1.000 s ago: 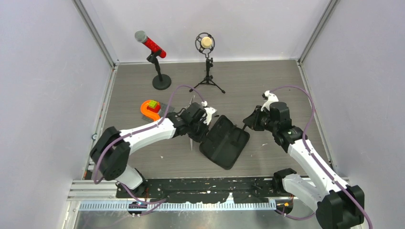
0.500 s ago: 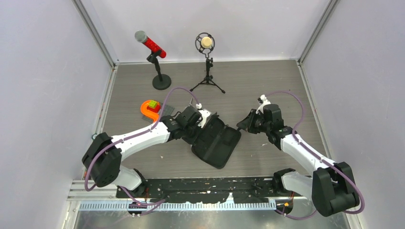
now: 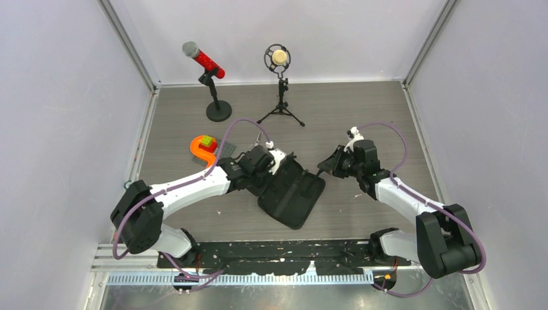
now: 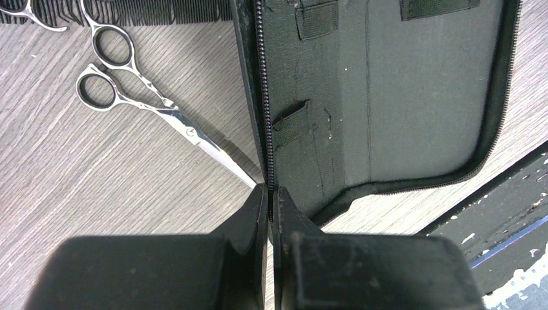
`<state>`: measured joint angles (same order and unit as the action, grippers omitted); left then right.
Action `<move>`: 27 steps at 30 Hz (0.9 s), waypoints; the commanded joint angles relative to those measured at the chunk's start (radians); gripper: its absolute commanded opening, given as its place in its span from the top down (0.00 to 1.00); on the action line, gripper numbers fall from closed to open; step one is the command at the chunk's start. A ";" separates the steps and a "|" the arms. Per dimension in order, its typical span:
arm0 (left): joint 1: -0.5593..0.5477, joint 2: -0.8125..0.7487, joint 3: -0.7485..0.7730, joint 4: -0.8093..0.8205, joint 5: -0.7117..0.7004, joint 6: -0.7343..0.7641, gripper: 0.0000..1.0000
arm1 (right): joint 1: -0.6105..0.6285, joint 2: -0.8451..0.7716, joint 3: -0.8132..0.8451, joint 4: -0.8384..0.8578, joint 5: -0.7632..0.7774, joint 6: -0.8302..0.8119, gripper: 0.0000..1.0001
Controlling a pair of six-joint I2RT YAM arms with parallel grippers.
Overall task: Sort the hair-cutting tools
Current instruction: Place the haircut tool in the hairdressing tool bag.
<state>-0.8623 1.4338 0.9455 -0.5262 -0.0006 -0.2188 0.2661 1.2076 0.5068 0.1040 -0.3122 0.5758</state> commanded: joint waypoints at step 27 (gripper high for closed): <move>-0.044 -0.100 -0.020 0.055 -0.190 -0.183 1.00 | -0.001 0.155 -0.223 0.332 -0.181 0.182 0.70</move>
<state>-0.9031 1.3792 0.9279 -0.5205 -0.1162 -0.3859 0.2550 1.3701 0.3126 0.4267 -0.4774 0.7918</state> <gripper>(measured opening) 0.024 0.195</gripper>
